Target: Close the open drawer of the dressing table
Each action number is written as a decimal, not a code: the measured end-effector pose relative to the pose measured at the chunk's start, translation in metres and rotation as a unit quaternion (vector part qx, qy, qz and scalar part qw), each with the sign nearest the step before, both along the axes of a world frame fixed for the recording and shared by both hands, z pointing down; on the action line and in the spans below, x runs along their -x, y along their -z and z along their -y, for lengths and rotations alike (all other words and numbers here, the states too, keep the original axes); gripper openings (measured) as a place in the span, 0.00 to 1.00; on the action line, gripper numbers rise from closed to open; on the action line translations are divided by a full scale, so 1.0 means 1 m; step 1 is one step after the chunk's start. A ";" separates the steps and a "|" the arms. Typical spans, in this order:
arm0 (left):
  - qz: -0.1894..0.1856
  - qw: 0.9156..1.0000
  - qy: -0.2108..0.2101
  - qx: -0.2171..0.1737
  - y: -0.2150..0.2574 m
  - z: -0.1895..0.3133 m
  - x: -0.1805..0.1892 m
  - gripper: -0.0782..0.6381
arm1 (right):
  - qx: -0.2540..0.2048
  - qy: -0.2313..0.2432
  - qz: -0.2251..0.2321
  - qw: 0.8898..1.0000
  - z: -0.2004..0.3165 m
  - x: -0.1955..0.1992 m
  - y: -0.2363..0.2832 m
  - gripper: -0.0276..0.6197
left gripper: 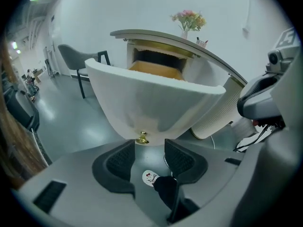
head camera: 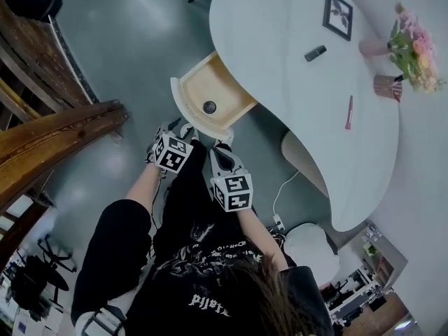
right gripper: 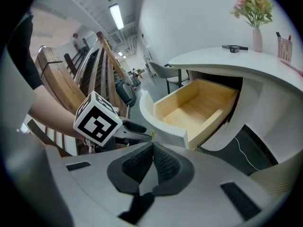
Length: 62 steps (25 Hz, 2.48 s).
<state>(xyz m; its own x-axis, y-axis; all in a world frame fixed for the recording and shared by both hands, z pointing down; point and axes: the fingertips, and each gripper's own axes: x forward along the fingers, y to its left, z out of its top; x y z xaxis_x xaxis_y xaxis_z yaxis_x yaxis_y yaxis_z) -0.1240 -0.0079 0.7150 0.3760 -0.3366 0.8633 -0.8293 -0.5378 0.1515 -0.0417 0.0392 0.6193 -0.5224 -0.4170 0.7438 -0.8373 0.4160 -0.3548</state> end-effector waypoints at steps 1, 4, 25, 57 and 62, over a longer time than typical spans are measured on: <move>0.000 1.000 0.001 0.002 -0.003 0.000 0.000 0.38 | 0.005 -0.001 -0.004 1.000 -0.002 -0.001 -0.004 0.08; 0.006 1.000 0.008 -0.005 -0.008 0.005 0.003 0.38 | 0.017 -0.012 -0.005 1.000 -0.005 -0.003 -0.012 0.08; 0.024 0.999 -0.033 0.021 -0.032 0.023 -0.001 0.31 | 0.050 -0.052 -0.017 0.997 -0.012 -0.024 -0.031 0.08; 0.019 1.000 -0.008 0.020 -0.031 0.048 -0.024 0.27 | 0.072 -0.077 -0.027 0.994 -0.021 -0.042 -0.038 0.08; 0.016 1.000 -0.015 0.016 -0.030 0.057 -0.032 0.27 | 0.080 -0.087 -0.029 0.993 -0.024 -0.050 -0.040 0.08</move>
